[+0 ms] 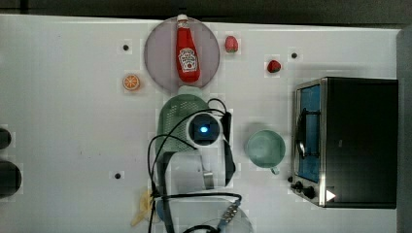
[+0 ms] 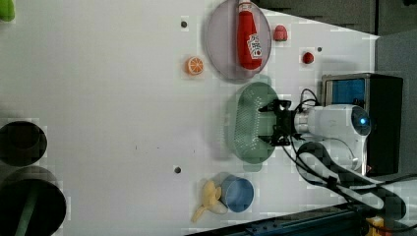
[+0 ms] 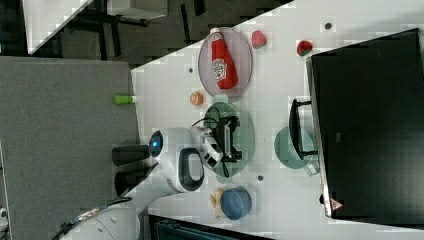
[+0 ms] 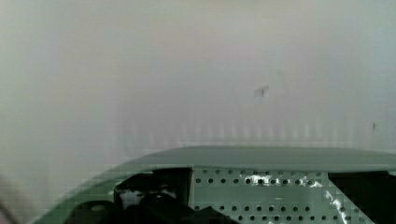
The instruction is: Drag strainer left to right.
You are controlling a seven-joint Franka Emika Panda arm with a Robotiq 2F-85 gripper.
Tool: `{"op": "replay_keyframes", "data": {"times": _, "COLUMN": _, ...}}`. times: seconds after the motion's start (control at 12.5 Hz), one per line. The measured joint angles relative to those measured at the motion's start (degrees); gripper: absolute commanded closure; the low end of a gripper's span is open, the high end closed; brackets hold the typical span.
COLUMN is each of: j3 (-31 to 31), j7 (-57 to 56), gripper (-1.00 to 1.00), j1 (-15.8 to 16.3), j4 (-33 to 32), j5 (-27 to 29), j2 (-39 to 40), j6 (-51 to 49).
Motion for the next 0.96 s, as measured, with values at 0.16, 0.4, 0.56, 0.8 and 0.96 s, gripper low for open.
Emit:
{"op": "replay_keyframes", "data": {"times": 0.16, "j3": -3.56, "j7": -3.94, "gripper": -1.0, "j1": -0.51, "j4": 0.34, "j5": -0.6, "j2": 0.42, "j6": 0.34}}
{"op": "replay_keyframes", "data": {"times": 0.4, "j3": -5.84, "j7": -8.64, "gripper": -1.0, "j1": -1.78, "j4": 0.67, "j5": -1.32, "j2": 0.57, "j6": 0.84}}
{"op": "replay_keyframes", "data": {"times": 0.56, "j3": -7.01, "j7": -9.06, "gripper": -1.0, "j1": -1.69, "j4": 0.56, "j5": -1.1, "j2": 0.27, "j6": 2.63}}
{"op": "replay_keyframes", "data": {"times": 0.8, "j3": -9.37, "j7": -9.76, "gripper": -1.0, "j1": -1.56, "j4": 0.56, "j5": -0.22, "j2": 0.27, "j6": 2.07}}
{"op": "replay_keyframes", "data": {"times": 0.96, "j3": -9.75, "j7": -12.31, "gripper": -1.0, "j1": -2.63, "j4": 0.11, "j5": -0.13, "j2": 0.39, "j6": 2.8}}
